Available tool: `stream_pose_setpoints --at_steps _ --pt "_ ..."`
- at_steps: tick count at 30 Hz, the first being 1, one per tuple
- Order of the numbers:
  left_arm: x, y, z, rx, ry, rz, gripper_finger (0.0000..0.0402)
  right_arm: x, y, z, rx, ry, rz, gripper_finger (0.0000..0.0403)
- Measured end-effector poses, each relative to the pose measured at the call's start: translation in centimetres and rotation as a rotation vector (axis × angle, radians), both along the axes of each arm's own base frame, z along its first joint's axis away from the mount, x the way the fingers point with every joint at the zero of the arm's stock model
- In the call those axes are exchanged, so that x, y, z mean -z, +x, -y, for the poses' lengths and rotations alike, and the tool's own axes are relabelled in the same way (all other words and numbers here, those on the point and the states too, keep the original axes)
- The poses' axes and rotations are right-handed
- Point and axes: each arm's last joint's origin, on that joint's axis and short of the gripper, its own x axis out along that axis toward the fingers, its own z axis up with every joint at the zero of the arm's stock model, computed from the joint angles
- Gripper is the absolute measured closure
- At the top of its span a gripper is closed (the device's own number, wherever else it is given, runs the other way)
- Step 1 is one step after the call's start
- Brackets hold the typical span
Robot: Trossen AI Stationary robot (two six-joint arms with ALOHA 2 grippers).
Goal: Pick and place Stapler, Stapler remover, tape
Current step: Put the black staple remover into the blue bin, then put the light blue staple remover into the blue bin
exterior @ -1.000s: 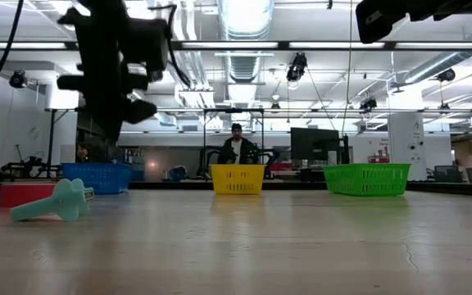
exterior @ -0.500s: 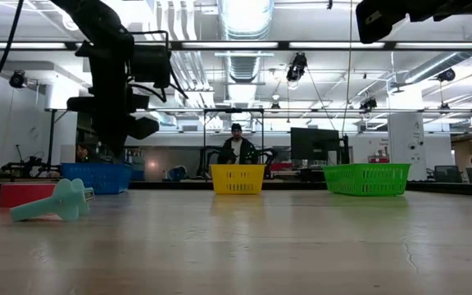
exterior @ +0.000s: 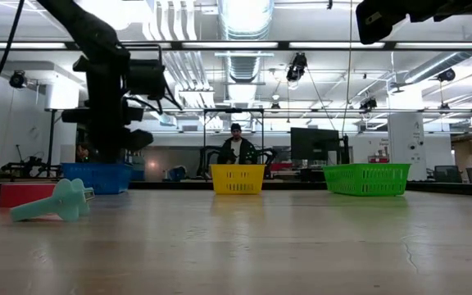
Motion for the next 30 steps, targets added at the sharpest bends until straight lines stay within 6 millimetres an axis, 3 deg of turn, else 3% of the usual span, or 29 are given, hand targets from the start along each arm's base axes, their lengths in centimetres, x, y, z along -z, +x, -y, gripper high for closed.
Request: stream_pose_setpoints --at_steps 14,19,25,30 --pt "0.0 0.0 -0.1 0.015 0.013 -0.009 0.0336 0.0 0.0 0.1 0.027 -0.002 0.000 0.0394" --pt "-1.6 0.8 0.3 0.100 -0.019 0.056 0.0315 0.1 0.0 0.1 0.027 -0.002 -0.002 0.0394" --pt "-4.8 2.4 2.9 0.234 -0.007 0.202 0.0315 0.1 0.0 0.1 0.026 -0.009 -0.001 0.0394" --pt "-5.7 3.6 6.0 0.354 -0.123 0.363 0.0316 0.1 0.0 0.1 0.026 -0.010 -0.001 0.0394"
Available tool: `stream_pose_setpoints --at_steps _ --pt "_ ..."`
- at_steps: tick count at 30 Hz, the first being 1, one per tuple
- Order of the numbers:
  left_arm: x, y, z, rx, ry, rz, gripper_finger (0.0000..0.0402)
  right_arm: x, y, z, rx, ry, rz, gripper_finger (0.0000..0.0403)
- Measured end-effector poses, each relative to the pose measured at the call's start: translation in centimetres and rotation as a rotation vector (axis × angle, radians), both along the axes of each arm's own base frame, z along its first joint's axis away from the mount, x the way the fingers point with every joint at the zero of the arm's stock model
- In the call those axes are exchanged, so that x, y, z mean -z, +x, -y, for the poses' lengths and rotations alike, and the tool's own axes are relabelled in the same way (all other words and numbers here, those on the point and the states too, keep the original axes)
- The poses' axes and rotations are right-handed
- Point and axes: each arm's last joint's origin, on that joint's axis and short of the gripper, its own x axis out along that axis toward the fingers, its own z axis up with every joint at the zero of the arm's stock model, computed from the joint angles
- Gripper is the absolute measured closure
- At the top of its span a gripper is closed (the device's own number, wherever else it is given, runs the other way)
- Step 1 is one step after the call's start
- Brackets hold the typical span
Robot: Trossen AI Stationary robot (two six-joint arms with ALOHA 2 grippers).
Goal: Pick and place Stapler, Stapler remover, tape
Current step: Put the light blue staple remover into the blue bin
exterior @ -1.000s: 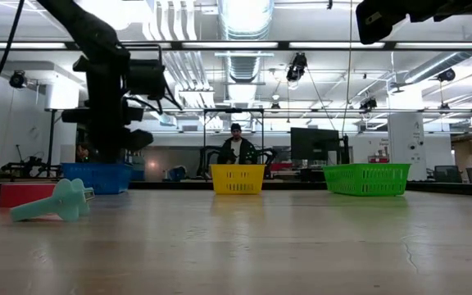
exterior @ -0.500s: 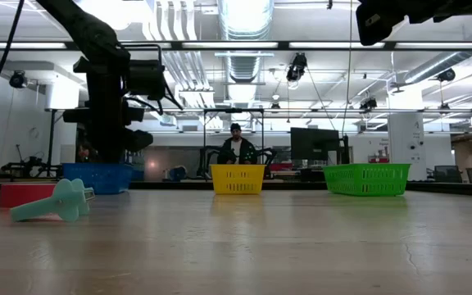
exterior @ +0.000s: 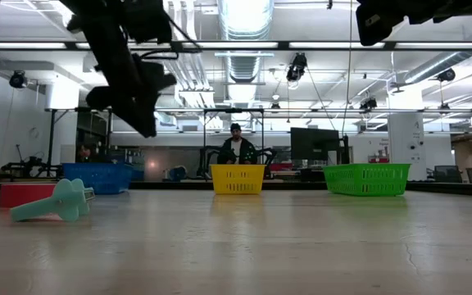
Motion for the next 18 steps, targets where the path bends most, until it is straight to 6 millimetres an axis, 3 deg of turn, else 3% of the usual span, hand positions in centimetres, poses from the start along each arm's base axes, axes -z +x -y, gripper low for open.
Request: stream_pose_setpoints --at_steps 6,11,18 --pt "0.1 1.3 3.8 0.246 -0.168 0.086 0.0316 0.0 0.0 0.0 0.000 0.005 -0.001 0.0394" --pt "0.5 1.5 7.8 0.485 -0.150 0.057 0.0316 0.0 0.0 0.0 0.001 0.005 -0.001 0.0394" --pt "1.5 1.1 11.6 0.593 -0.185 0.119 0.0316 0.0 0.0 0.0 0.000 0.005 -0.001 0.0394"
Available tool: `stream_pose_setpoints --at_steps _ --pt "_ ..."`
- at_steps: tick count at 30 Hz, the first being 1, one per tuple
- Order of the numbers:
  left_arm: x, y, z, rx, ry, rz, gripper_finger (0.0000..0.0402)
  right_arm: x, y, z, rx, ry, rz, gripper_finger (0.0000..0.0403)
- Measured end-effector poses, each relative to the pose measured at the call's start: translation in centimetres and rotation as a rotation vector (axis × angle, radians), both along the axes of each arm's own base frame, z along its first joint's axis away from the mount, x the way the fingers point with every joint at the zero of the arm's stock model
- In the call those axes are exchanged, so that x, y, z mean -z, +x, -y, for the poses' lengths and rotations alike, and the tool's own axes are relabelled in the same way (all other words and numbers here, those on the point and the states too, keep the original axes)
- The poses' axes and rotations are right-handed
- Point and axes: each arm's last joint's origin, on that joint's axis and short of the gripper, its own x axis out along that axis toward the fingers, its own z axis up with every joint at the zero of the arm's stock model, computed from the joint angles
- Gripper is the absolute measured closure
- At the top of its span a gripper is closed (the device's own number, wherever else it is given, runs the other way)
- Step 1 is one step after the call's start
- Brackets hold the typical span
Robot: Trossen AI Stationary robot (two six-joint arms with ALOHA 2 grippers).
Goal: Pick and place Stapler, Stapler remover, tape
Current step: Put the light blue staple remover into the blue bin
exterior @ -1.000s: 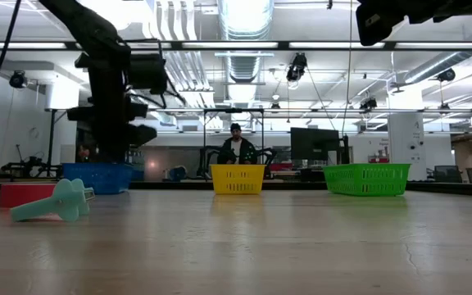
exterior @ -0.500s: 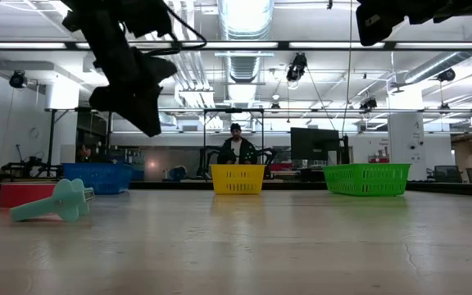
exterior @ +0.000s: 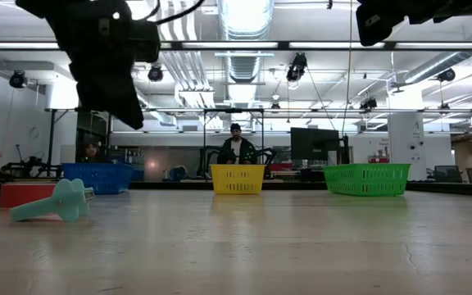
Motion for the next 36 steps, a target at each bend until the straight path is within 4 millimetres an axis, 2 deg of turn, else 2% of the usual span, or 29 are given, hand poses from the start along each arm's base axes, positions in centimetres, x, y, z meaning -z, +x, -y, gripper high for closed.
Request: stream_pose_setpoints --at_steps 5,11,15,20,25,36 --pt "0.8 -0.7 2.3 0.097 -0.015 0.009 0.0316 -0.1 0.0 0.0 0.000 0.005 0.005 0.0394" --pt "2.1 -1.8 3.3 0.053 -0.068 -0.038 0.0307 -0.1 0.0 0.0 0.000 0.004 0.005 0.0394" --pt "2.8 -2.1 3.7 0.028 -0.070 -0.039 0.0278 -0.1 0.0 0.0 0.000 0.004 0.005 0.0394" --pt "4.3 -1.7 5.1 0.054 -0.065 -0.030 0.0218 -0.1 0.0 0.0 0.000 0.004 0.005 0.0394" --pt "4.8 -1.2 5.3 0.056 -0.065 -0.025 0.0179 -0.1 0.0 0.0 0.000 0.004 0.005 0.0394" --pt "6.7 -1.2 5.4 0.042 -0.040 -0.109 0.0174 -0.1 0.0 0.0 0.000 0.004 0.006 0.0394"
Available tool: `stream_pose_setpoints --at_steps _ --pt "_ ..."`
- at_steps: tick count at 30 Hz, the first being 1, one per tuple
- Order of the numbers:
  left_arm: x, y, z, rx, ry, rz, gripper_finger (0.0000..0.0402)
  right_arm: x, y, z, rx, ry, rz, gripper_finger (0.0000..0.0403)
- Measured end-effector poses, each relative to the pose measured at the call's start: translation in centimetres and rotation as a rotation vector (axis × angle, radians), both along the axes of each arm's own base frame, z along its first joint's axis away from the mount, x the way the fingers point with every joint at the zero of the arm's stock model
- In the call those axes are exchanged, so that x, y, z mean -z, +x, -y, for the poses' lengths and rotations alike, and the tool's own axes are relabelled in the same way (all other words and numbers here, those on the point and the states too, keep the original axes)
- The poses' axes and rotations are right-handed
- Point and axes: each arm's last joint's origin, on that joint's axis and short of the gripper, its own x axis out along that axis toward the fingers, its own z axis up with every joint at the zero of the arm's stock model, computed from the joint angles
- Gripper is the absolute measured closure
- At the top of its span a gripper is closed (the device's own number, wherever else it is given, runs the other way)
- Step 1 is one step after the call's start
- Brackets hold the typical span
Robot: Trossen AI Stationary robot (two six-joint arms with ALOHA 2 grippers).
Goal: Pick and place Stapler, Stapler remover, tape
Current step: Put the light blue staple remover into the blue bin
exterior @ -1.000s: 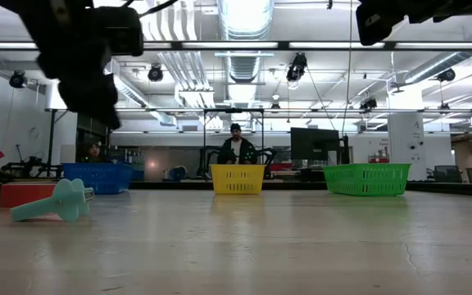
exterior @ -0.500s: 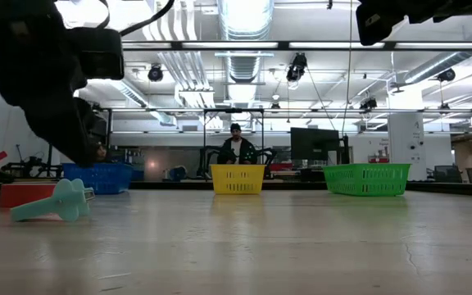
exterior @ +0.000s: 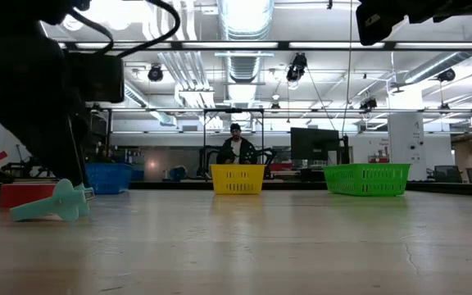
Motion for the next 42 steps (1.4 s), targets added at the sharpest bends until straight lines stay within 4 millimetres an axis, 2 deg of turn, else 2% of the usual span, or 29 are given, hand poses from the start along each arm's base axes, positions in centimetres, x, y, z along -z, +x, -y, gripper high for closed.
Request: stream_pose_setpoints --at_steps 9,22,34,42 --pt "0.51 0.08 0.04 -0.011 -0.001 -0.017 0.0195 0.00 0.00 0.00 0.000 0.000 0.000 0.0394" --pt "0.42 0.19 0.05 -0.019 -0.005 -0.003 0.0289 0.00 0.00 0.00 0.000 0.000 0.000 0.0394" --pt "0.31 0.41 -0.16 -0.015 0.009 0.023 0.0340 0.00 0.00 0.00 0.000 0.000 0.000 0.0394" --pt "0.27 0.56 -0.37 -0.003 0.042 0.040 0.0391 0.00 0.00 0.00 0.000 0.000 0.000 0.0394"
